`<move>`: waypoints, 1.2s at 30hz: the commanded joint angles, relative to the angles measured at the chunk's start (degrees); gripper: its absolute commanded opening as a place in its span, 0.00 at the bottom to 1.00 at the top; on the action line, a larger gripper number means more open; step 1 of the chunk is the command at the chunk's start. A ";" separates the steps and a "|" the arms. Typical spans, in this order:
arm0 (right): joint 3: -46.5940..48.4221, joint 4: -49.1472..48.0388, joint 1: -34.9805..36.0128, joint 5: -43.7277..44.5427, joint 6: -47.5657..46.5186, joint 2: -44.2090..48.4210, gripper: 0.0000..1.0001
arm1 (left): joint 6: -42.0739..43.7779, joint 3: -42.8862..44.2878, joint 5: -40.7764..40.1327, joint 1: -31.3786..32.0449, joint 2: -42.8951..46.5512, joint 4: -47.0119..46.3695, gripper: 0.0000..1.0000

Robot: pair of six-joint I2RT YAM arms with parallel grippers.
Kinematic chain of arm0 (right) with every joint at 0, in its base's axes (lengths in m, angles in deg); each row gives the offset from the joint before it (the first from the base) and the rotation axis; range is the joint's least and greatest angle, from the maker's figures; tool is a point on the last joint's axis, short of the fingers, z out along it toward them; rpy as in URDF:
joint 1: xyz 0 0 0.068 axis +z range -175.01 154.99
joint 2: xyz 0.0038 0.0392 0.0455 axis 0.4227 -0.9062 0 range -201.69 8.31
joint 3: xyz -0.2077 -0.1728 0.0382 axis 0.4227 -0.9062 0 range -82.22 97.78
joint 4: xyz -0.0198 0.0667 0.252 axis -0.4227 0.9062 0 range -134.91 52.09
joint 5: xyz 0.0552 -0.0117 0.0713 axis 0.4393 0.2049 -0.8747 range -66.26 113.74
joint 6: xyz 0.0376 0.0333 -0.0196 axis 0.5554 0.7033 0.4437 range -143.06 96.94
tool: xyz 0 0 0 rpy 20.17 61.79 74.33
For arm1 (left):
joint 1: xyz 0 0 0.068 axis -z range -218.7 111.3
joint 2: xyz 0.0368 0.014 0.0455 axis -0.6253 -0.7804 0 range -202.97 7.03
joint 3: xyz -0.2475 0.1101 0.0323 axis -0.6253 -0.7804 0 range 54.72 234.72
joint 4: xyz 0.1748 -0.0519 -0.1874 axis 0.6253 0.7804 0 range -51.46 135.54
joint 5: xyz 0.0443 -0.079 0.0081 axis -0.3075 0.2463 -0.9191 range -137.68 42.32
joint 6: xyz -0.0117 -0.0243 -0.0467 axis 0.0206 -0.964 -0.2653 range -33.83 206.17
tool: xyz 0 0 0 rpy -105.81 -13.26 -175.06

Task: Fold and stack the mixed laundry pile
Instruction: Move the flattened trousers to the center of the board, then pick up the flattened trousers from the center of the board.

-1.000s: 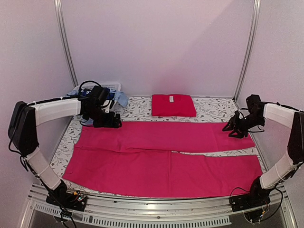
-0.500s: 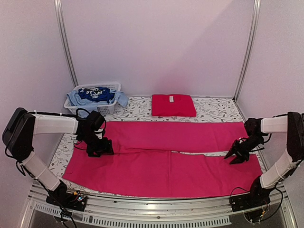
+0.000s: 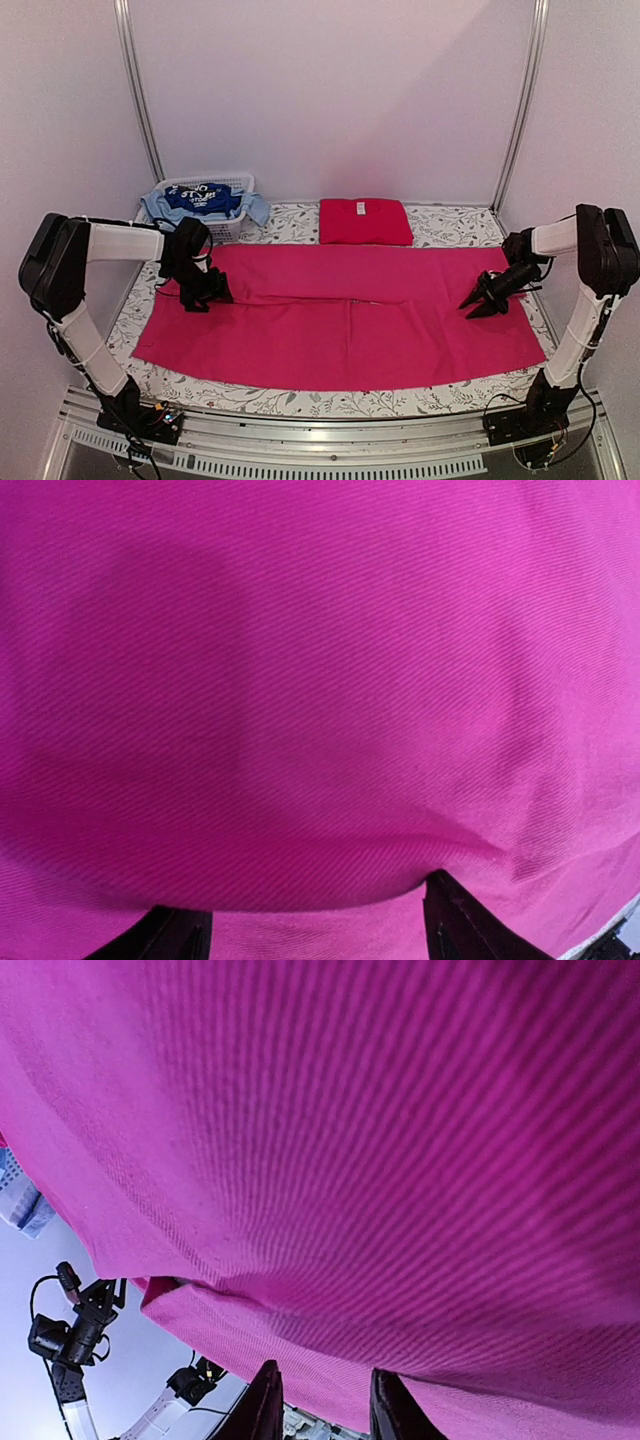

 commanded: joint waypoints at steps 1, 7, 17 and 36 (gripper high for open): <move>4.72 -10.77 -0.66 15.05 -2.66 -5.41 0.31 | 2.66 3.08 -1.78 -3.76 -6.15 -4.26 0.72; 7.50 -4.58 -1.18 17.17 -6.21 2.84 0.39 | 0.32 3.32 0.89 -4.02 3.63 -2.63 0.78; -12.27 2.63 -7.34 14.65 4.10 28.35 0.57 | -18.94 -9.91 -1.14 -4.54 28.30 7.66 0.86; -13.16 14.61 -22.98 29.42 11.82 34.79 0.50 | -43.12 -15.62 -8.10 -11.57 40.32 31.16 0.79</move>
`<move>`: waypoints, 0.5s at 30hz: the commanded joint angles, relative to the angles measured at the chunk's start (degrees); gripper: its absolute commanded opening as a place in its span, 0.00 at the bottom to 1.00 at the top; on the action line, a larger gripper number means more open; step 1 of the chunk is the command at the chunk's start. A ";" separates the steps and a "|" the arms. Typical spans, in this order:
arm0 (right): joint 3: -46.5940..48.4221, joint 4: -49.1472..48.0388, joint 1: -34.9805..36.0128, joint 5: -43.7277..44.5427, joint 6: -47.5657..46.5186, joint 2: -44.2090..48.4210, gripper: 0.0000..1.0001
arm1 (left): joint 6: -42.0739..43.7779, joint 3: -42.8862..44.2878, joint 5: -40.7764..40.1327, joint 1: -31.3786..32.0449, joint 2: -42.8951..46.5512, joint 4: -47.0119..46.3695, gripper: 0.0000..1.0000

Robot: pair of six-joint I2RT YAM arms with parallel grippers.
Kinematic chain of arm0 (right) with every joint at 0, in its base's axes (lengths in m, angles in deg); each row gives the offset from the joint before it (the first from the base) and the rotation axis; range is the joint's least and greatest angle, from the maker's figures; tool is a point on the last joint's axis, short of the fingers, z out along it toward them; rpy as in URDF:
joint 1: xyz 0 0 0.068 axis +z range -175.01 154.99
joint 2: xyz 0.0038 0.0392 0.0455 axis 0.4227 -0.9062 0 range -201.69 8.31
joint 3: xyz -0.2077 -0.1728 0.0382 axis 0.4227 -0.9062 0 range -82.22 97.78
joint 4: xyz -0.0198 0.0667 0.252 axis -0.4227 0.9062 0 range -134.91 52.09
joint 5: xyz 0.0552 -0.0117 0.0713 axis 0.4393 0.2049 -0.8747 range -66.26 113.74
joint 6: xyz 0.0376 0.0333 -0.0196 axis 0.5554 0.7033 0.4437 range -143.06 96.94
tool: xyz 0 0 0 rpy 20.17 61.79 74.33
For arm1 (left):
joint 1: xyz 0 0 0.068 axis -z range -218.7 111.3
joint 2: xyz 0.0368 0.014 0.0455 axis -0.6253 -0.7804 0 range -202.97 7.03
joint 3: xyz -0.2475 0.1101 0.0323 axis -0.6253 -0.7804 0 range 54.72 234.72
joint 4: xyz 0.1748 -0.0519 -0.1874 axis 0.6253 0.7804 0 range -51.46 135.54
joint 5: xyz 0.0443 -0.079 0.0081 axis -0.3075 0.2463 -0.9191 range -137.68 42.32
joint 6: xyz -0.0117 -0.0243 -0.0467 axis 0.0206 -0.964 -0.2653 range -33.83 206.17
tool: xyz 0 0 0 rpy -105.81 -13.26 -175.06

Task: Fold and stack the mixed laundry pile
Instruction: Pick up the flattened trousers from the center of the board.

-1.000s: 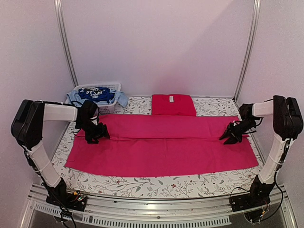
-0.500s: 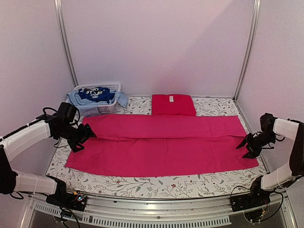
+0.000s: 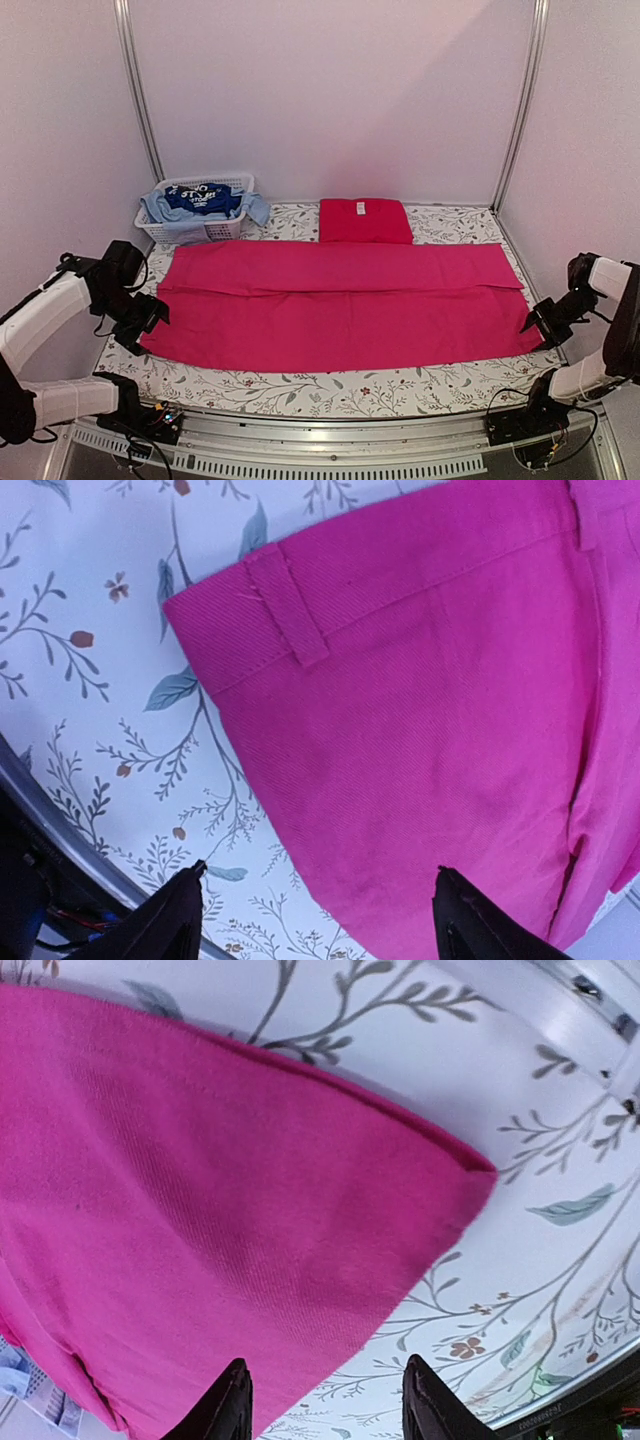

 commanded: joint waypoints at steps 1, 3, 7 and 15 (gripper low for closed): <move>6.28 7.41 -0.83 10.74 4.46 1.48 0.50 | -4.07 0.29 -1.74 -1.89 -1.33 4.85 0.79; 7.16 8.40 -0.88 14.29 5.54 1.51 0.51 | -4.31 0.39 -2.09 -2.16 -2.49 4.83 0.79; 3.74 3.69 -1.32 11.77 7.00 -0.66 0.49 | -3.14 -0.76 -1.64 -4.26 -4.36 2.71 0.79; 1.08 -1.92 -1.32 10.38 7.89 -4.69 0.42 | -0.85 -1.17 -1.69 -6.60 -5.59 1.90 0.77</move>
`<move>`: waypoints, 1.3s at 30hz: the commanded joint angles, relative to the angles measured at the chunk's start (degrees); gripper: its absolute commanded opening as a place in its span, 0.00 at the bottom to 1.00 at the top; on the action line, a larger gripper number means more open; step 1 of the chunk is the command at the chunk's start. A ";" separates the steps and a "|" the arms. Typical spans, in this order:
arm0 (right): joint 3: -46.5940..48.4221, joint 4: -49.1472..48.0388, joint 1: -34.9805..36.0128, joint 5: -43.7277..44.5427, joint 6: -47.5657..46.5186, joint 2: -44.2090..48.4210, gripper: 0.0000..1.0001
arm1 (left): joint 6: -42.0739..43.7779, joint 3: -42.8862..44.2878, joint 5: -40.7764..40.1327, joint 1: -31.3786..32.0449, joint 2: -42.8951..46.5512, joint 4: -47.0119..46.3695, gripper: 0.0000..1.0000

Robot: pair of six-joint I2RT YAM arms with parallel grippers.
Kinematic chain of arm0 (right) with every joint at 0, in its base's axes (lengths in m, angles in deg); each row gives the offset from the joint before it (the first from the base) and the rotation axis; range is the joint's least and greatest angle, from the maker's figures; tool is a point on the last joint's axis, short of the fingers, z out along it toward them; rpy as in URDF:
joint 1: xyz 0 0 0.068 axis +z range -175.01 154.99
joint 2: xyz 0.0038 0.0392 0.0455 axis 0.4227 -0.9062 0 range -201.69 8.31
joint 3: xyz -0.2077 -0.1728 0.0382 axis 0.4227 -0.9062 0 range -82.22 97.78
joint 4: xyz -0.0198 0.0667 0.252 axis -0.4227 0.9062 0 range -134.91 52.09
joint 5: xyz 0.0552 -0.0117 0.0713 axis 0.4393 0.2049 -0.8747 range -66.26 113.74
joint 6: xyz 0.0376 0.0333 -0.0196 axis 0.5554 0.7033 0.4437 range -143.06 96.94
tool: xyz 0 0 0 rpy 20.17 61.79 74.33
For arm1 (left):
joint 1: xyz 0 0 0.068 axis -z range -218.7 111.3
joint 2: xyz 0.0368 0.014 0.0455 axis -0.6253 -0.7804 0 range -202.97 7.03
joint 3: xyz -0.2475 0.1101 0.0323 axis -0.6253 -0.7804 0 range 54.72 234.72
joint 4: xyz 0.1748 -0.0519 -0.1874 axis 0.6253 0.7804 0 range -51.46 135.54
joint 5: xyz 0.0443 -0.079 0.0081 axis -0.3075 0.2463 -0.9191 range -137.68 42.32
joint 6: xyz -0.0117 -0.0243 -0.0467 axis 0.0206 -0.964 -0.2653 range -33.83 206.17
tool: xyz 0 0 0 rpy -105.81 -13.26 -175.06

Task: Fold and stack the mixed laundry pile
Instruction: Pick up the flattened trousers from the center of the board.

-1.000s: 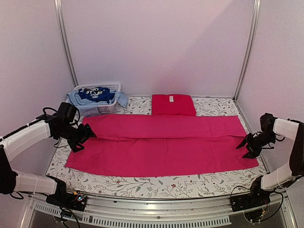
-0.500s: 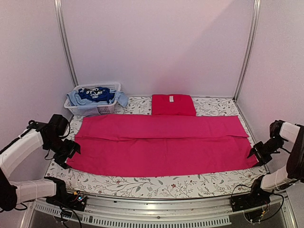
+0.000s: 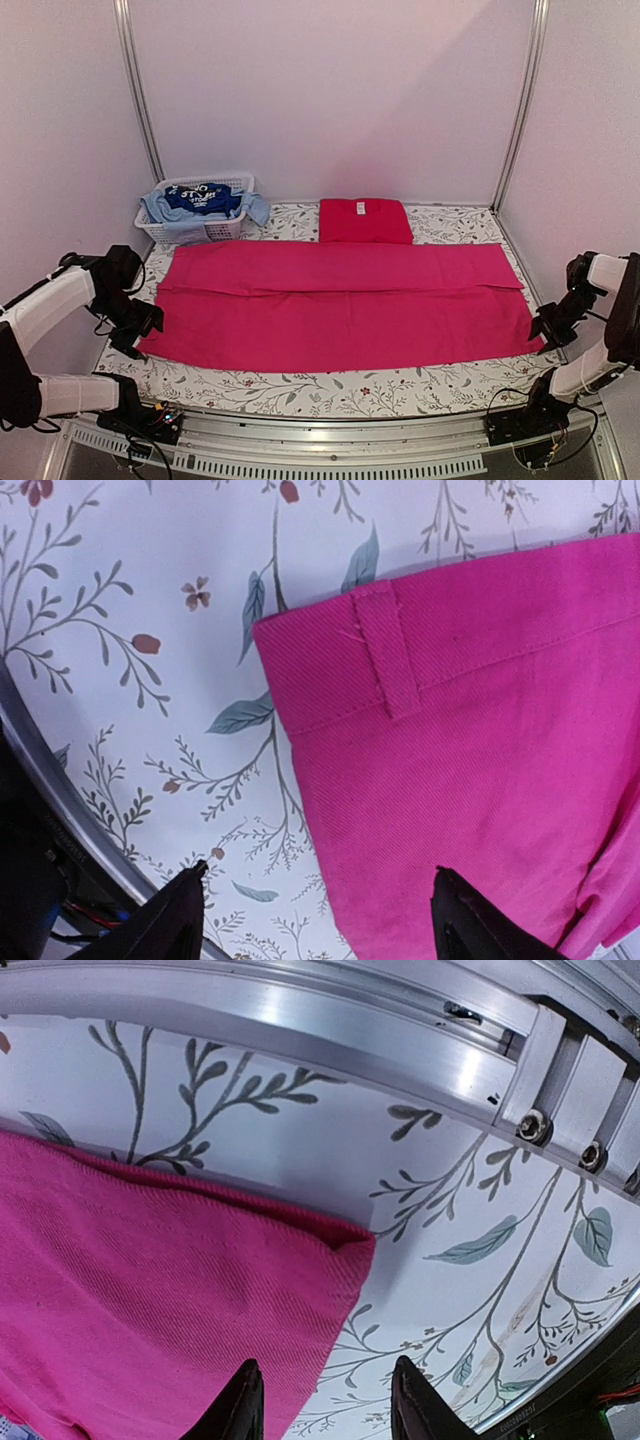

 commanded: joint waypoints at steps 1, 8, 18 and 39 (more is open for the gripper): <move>-1.29 -3.83 -0.16 1.37 1.12 -0.76 0.41 | 1.49 -0.56 -0.62 -1.05 -0.80 -0.02 0.77; -2.46 -7.57 -0.19 1.33 0.61 -5.40 0.33 | 2.58 0.77 -1.21 -3.39 -2.81 0.84 0.78; -2.87 -11.34 -0.19 -3.86 -0.73 -9.25 0.00 | 4.20 1.50 -1.21 -5.19 -5.36 0.46 0.78; 0.25 -7.76 -0.16 -6.11 -2.08 -2.79 0.00 | 6.66 -1.50 -5.01 -6.96 -9.36 -5.04 0.66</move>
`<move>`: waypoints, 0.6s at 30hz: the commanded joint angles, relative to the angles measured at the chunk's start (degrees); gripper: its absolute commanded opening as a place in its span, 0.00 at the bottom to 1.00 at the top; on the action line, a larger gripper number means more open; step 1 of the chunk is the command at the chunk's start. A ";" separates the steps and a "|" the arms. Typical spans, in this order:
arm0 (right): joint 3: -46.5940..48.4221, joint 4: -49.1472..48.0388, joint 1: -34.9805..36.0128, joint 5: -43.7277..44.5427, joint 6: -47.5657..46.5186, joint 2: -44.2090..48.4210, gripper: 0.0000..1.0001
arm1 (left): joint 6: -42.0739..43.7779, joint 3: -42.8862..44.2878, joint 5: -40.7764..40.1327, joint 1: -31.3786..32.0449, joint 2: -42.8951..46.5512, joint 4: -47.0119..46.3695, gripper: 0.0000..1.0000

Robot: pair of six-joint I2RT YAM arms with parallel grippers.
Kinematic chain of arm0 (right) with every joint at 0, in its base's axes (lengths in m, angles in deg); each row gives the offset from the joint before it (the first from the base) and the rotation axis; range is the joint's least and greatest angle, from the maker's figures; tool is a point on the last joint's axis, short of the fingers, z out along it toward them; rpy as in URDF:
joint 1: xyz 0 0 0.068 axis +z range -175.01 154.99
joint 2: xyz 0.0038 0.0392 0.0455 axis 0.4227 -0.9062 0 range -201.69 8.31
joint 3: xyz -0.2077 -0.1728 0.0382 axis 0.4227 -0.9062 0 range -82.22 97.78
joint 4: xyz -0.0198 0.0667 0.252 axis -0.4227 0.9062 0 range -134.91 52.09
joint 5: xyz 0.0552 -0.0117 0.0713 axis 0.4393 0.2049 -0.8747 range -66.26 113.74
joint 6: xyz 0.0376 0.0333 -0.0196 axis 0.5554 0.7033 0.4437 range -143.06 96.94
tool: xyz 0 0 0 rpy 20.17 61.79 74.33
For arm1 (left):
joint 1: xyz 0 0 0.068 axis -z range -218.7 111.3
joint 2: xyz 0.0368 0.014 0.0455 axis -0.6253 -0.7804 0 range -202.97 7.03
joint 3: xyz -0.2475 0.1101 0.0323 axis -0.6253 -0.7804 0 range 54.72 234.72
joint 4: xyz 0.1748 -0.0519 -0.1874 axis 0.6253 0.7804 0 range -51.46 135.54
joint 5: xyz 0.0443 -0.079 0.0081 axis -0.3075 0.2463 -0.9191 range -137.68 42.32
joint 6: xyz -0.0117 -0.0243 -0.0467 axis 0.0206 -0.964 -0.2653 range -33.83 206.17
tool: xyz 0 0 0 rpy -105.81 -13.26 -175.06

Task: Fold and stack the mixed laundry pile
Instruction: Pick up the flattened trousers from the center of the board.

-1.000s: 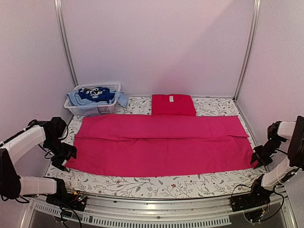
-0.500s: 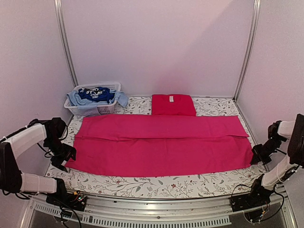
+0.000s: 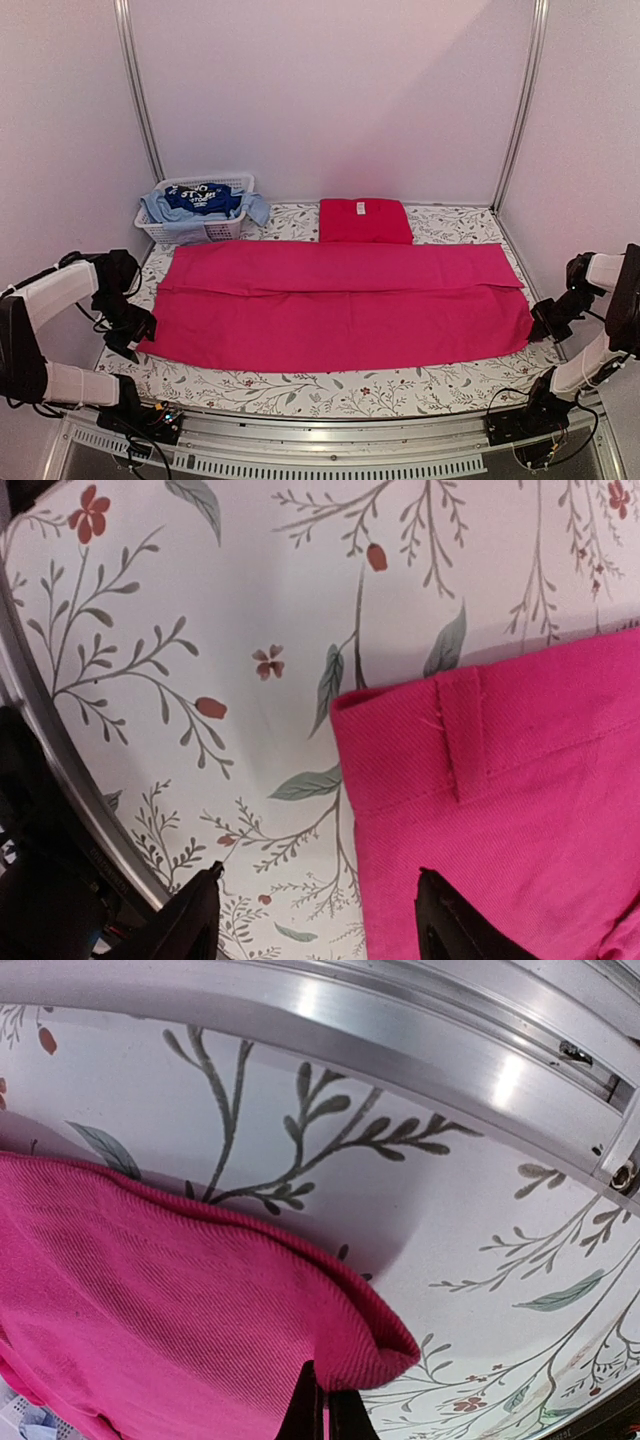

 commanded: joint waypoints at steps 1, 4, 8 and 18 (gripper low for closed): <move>0.41 -1.58 0.20 -1.08 -0.43 1.16 0.00 | 2.56 -1.98 -1.39 -1.51 -4.90 -7.80 0.66; 0.66 -1.69 0.23 -1.61 -0.69 1.05 0.00 | 2.87 -3.19 -1.57 -1.98 -7.41 -12.12 0.65; 1.14 -1.22 0.21 -2.58 -0.89 1.71 0.00 | 3.14 -3.75 -0.44 -2.07 -9.19 -14.64 0.48; 3.01 2.58 0.19 -5.57 2.06 7.16 0.00 | -3.10 3.61 -2.42 -2.15 1.68 -1.45 0.00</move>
